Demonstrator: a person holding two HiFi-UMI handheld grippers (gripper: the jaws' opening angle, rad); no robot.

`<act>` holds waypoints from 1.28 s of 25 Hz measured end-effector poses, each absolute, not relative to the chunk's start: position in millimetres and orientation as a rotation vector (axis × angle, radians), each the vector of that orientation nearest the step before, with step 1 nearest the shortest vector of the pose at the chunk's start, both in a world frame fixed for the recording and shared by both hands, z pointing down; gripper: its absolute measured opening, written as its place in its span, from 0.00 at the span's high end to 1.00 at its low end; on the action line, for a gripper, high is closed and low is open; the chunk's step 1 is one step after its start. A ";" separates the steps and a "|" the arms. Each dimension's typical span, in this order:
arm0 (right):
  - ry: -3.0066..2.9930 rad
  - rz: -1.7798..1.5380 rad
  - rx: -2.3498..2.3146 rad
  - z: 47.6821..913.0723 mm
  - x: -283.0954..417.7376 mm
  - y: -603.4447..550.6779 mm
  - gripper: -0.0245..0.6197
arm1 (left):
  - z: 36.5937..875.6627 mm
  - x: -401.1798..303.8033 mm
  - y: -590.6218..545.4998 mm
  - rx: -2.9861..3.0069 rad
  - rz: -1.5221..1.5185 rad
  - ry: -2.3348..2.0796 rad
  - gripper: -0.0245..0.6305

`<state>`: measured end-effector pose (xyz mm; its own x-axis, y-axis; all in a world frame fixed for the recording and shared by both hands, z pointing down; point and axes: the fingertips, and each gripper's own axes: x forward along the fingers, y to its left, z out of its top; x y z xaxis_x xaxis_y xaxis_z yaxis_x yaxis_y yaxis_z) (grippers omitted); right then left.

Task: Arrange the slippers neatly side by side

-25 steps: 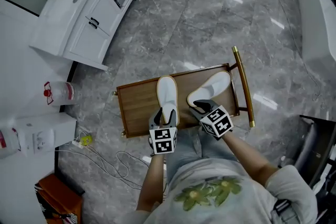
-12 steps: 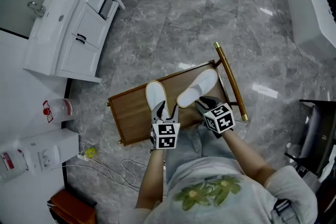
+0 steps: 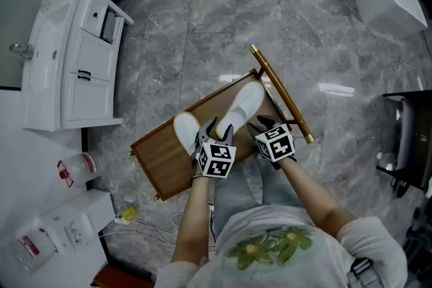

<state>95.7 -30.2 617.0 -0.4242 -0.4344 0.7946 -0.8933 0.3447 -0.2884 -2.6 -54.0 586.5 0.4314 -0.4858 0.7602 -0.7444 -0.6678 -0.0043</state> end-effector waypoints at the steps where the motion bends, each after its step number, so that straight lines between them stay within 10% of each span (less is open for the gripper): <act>1: -1.992 0.984 1.164 621.1 97.2 -29.3 0.69 | 591.6 2.2 -55.1 2.372 1.117 -1.017 0.64; 21: -1.863 1.136 1.215 691.8 97.5 -48.6 0.66 | 686.9 44.9 -76.3 2.539 1.488 -0.609 0.64; 32: -1.861 1.152 1.242 693.6 100.4 -49.1 0.90 | 696.2 48.4 -82.3 2.476 1.459 -0.708 0.93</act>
